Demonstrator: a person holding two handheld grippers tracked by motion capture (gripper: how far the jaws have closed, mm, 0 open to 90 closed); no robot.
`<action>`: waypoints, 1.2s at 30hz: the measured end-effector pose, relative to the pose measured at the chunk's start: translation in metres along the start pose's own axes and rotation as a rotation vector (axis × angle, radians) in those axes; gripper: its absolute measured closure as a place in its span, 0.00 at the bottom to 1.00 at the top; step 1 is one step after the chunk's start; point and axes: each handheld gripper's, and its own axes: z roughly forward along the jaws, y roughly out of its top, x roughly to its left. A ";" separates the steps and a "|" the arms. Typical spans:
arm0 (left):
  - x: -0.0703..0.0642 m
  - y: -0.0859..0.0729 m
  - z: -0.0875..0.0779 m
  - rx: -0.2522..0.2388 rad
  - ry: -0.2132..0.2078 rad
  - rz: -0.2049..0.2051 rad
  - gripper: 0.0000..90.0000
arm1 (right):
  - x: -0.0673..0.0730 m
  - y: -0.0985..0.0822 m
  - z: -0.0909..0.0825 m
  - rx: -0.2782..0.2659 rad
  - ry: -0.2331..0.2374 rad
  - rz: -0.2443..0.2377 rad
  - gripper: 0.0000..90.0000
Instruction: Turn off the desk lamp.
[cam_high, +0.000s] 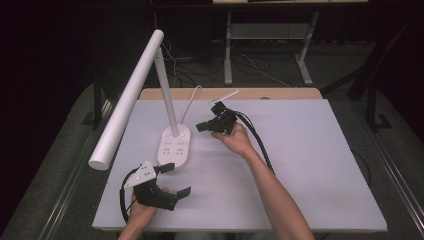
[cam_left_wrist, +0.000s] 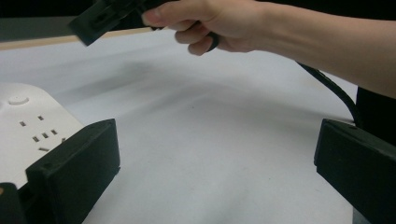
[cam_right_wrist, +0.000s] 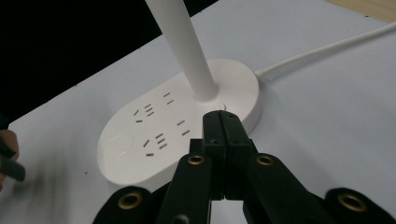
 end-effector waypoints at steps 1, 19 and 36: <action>0.000 0.000 0.000 0.000 0.000 0.000 0.00 | 0.000 -0.001 -0.004 -0.001 -0.001 -0.001 1.00; -0.001 0.000 0.001 -0.002 0.003 -0.001 0.00 | 0.013 -0.028 -0.080 -0.083 -0.084 0.032 0.48; -0.002 0.000 0.003 0.008 0.005 0.004 0.00 | 0.028 -0.076 -0.139 -0.104 -0.119 0.048 0.01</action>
